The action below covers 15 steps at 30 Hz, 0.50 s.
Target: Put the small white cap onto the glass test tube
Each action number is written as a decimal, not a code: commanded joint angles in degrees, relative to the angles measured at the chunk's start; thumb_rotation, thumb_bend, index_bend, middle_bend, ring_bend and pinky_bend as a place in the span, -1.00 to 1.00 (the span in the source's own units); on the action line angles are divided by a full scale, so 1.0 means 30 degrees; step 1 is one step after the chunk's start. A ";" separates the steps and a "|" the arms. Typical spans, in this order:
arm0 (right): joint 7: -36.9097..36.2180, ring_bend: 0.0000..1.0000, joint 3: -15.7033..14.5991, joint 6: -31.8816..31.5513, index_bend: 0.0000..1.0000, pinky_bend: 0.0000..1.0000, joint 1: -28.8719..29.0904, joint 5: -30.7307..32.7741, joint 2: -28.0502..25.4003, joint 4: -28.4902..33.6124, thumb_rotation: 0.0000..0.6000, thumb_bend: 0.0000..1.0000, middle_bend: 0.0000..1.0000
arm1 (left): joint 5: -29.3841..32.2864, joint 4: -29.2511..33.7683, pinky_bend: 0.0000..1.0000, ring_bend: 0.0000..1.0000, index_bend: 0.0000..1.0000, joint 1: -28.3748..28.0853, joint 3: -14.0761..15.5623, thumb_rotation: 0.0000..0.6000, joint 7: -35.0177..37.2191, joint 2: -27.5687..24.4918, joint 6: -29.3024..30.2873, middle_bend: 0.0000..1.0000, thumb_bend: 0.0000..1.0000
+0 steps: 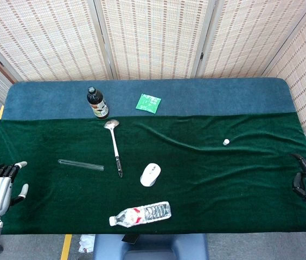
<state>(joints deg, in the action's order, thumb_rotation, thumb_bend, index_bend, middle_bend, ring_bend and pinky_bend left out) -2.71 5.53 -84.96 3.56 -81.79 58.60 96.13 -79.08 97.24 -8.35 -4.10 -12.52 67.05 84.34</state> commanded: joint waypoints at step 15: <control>0.0026 -0.27 0.0084 0.0100 -0.58 -0.01 0.0018 0.0036 -0.0096 0.0148 1.00 -0.22 -0.40 | -0.0063 -0.0242 -0.62 -0.48 -0.48 -0.0599 -0.0373 1.00 -0.0114 0.0135 -0.0793 -0.42 -0.15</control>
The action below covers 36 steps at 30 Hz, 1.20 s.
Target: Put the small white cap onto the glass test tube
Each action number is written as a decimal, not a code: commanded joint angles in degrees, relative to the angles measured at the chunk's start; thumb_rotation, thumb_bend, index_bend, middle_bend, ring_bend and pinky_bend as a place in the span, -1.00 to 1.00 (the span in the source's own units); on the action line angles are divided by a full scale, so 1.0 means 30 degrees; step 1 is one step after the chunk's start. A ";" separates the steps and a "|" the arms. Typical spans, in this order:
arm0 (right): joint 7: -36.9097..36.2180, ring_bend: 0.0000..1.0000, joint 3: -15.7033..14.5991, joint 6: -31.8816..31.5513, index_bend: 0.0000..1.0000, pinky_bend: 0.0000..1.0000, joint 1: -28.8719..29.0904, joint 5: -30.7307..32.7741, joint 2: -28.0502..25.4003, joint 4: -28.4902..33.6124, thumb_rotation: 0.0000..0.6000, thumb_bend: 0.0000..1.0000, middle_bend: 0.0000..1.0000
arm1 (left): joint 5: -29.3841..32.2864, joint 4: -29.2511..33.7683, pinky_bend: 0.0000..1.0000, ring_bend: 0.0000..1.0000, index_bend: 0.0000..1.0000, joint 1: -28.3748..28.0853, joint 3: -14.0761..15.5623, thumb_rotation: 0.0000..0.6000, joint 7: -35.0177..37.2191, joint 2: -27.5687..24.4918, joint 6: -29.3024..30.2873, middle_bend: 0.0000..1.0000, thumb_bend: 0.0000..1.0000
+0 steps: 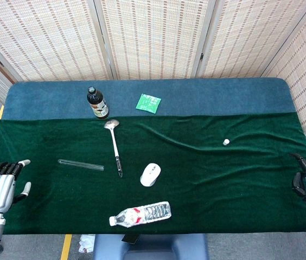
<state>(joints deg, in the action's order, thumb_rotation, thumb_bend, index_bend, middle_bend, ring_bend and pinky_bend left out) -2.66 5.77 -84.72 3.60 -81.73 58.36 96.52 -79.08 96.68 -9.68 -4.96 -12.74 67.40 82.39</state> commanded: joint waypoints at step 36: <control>0.0213 -0.16 0.0450 0.1490 -0.58 -0.01 0.0848 0.1018 -0.0184 0.0066 1.00 -0.22 -0.39 | 0.2794 -0.7400 0.59 0.61 -0.14 -0.7901 -0.0900 1.00 -0.3083 0.5805 -1.0206 0.69 -0.31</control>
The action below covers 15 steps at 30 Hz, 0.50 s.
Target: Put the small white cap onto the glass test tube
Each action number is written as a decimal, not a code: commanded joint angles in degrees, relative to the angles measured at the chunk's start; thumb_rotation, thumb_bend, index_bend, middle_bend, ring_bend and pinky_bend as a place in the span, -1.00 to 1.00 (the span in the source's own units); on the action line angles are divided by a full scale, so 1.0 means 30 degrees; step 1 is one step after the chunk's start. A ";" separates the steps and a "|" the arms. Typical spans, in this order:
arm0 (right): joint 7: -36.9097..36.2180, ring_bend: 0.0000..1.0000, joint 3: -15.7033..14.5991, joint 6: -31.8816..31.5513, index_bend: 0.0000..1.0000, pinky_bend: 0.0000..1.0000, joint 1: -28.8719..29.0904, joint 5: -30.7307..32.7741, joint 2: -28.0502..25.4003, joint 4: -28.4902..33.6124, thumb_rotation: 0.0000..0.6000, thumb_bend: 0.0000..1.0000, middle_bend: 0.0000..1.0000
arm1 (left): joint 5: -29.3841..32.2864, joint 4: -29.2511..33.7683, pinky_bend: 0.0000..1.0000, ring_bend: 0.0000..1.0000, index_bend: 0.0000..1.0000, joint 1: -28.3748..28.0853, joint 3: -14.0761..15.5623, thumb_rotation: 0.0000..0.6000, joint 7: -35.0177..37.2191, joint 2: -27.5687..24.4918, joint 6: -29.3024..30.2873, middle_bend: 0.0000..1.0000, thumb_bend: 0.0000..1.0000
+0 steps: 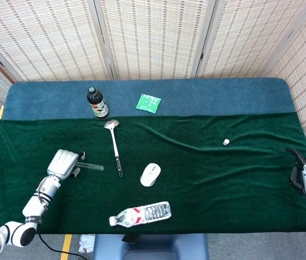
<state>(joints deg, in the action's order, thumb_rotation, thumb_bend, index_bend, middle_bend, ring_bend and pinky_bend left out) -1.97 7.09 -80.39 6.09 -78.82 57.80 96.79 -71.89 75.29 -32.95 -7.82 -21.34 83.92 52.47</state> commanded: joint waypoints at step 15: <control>-0.0190 -0.15 0.0055 0.0368 -0.58 -0.01 0.0156 0.0362 0.0079 -0.0218 1.00 -0.22 -0.39 | 0.1834 -0.1971 0.60 0.65 -0.04 -0.0582 0.0089 1.00 -0.0354 0.1508 -0.0522 0.72 -0.32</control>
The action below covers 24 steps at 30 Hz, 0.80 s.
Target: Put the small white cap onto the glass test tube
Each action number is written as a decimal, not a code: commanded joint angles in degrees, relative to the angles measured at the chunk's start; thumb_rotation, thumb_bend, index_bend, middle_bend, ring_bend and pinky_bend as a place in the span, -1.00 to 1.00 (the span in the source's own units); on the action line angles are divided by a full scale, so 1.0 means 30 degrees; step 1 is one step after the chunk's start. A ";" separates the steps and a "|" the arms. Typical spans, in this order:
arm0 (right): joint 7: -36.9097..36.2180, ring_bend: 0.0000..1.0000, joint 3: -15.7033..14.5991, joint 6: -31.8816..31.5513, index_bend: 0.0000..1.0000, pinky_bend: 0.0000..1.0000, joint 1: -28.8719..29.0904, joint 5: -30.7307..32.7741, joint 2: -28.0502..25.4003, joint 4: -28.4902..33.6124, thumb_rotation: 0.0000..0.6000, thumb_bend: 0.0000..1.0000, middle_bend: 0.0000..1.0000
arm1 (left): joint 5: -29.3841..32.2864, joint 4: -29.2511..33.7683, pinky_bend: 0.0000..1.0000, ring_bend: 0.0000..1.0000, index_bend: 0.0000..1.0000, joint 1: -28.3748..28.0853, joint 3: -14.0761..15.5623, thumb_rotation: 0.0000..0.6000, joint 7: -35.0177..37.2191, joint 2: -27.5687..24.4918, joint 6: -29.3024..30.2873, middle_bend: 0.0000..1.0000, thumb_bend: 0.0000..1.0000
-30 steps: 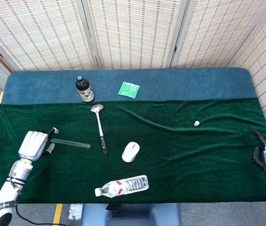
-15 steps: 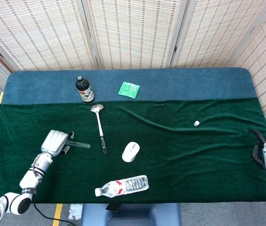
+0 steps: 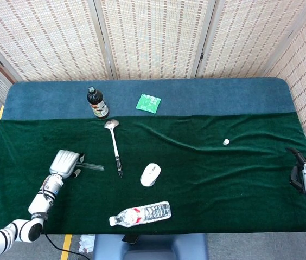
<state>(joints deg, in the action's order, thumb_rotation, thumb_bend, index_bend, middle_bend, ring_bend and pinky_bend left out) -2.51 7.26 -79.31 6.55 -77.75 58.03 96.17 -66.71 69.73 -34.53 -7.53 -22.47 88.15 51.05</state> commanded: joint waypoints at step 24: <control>-0.0052 -0.11 -0.0010 0.0161 -0.58 -0.01 0.0091 0.0065 -0.0014 -0.0112 1.00 -0.22 -0.38 | 0.0152 -0.0417 0.65 0.72 0.25 -0.0108 0.0023 1.00 0.1766 0.0237 0.0309 0.81 -0.17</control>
<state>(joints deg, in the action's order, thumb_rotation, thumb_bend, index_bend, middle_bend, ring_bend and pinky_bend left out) -2.70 7.22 -78.87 6.78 -77.53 58.00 95.81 -65.95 67.99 -35.01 -7.40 -17.75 89.22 51.70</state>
